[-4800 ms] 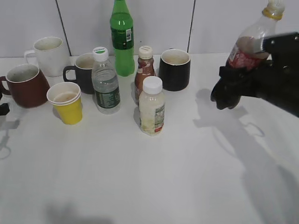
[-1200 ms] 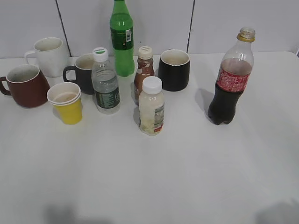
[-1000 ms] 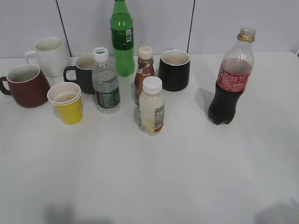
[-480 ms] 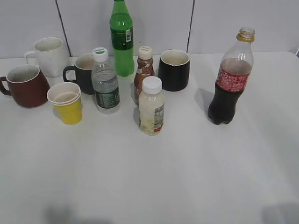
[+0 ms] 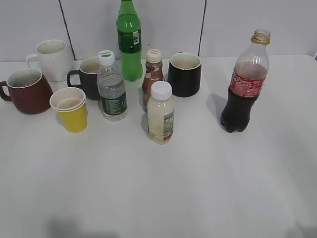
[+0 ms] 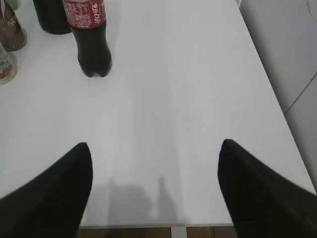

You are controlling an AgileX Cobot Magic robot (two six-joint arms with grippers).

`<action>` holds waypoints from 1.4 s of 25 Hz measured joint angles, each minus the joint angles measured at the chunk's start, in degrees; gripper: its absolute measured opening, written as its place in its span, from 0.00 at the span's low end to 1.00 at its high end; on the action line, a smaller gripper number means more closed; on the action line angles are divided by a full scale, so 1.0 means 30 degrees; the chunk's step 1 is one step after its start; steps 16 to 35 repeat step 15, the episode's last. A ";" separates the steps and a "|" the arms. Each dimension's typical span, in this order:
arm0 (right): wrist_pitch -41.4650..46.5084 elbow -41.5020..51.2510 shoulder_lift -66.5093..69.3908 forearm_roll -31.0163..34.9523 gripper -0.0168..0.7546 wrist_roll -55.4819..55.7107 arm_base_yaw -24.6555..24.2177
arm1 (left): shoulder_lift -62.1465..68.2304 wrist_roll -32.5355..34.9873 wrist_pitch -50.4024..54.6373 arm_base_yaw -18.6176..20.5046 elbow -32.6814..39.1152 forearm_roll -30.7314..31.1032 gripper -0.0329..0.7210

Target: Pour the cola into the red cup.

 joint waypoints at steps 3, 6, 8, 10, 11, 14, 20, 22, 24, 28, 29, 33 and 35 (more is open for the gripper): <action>0.0000 0.0000 0.0000 0.0000 0.79 0.0000 0.0000 | 0.0000 0.0000 0.0000 0.0000 0.0000 0.0007 0.36; 0.0000 0.0000 0.0000 0.0000 0.79 0.0000 0.0000 | 0.0000 0.0000 0.0000 0.0000 0.0000 0.0028 0.36; 0.0000 0.0000 0.0000 0.0000 0.79 0.0000 0.0000 | 0.0000 0.0020 0.0000 0.0000 0.0000 0.0044 0.36; 0.0000 0.0000 0.0000 0.0000 0.79 0.0000 0.0000 | 0.0000 0.0020 0.0000 0.0000 0.0000 0.0044 0.35; 0.0000 0.0000 0.0000 0.0000 0.79 0.0000 0.0000 | 0.0000 0.0020 0.0000 0.0000 0.0000 0.0044 0.35; 0.0000 0.0000 0.0000 0.0000 0.79 0.0000 0.0000 | 0.0000 0.0020 0.0000 0.0000 0.0000 0.0044 0.35; 0.0000 0.0000 0.0000 0.0000 0.79 0.0000 0.0000 | 0.0000 0.0020 0.0000 0.0000 0.0000 0.0044 0.35; 0.0000 0.0000 0.0000 0.0000 0.79 0.0000 0.0000 | 0.0000 0.0020 0.0000 0.0000 0.0000 0.0044 0.35; 0.0000 0.0000 0.0000 0.0000 0.79 0.0000 0.0000 | 0.0000 0.0020 0.0000 0.0000 0.0000 0.0044 0.35; 0.0000 0.0000 0.0000 0.0000 0.79 0.0000 0.0000 | 0.0000 0.0020 0.0000 0.0000 0.0000 0.0044 0.35; 0.0000 0.0000 0.0000 0.0000 0.79 0.0000 0.0000 | 0.0000 0.0020 0.0000 0.0000 0.0000 0.0044 0.35; 0.0000 0.0000 0.0000 0.0000 0.79 0.0000 0.0000 | 0.0000 0.0020 0.0000 0.0000 0.0000 0.0044 0.35; 0.0000 0.0000 0.0000 0.0000 0.79 0.0000 0.0000 | 0.0000 0.0020 0.0000 0.0000 0.0000 0.0044 0.35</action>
